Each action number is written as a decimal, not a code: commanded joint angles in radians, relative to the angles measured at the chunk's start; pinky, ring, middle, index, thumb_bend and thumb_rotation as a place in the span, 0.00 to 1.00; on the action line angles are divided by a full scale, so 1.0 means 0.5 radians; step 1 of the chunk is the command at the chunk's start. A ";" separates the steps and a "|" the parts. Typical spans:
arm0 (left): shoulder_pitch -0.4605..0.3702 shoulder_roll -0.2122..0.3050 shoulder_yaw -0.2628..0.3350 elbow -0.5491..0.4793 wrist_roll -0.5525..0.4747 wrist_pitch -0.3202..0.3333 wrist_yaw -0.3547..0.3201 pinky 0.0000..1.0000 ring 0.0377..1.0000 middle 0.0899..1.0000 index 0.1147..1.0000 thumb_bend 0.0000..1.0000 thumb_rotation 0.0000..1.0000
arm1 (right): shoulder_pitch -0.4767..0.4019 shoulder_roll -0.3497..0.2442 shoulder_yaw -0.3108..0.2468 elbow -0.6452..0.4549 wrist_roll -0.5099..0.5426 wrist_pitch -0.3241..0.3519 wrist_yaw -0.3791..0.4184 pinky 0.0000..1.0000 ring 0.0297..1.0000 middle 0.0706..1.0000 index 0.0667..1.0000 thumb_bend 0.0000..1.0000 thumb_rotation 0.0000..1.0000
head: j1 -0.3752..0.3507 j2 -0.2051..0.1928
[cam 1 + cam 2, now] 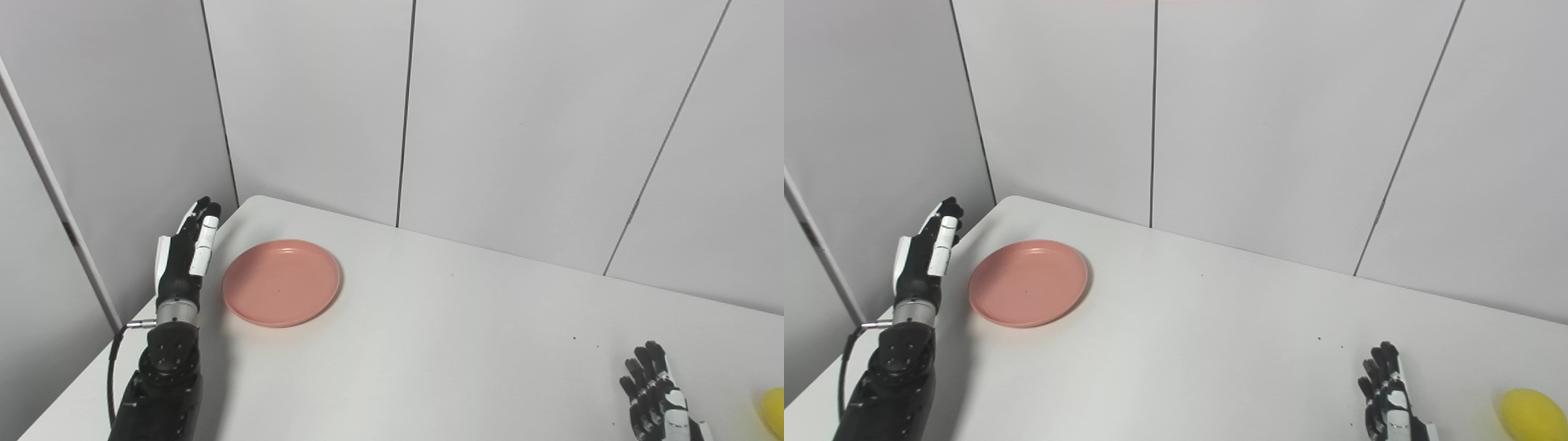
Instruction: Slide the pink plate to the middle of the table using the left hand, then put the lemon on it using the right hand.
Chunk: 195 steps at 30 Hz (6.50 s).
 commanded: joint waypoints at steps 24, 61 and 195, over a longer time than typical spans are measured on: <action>-0.053 0.063 0.058 0.226 -0.384 -0.118 -0.217 0.92 0.91 0.89 0.88 0.80 1.00 | -0.010 -0.020 -0.014 -0.144 0.010 -0.023 -0.007 1.00 1.00 1.00 1.00 0.68 1.00 | 0.049 0.052; -0.145 -0.008 -0.092 0.424 -0.630 -0.113 -0.467 0.92 0.91 0.90 0.89 0.75 1.00 | -0.023 -0.007 -0.018 -0.167 0.032 0.004 -0.023 1.00 1.00 1.00 1.00 0.63 1.00 | 0.032 0.068; 0.093 -0.797 -0.905 0.016 -0.274 -0.179 -0.609 1.00 0.98 0.98 0.98 0.65 1.00 | -0.140 0.267 0.101 -0.102 -0.228 0.114 -0.289 1.00 1.00 0.98 0.94 0.76 0.99 | -1.087 0.455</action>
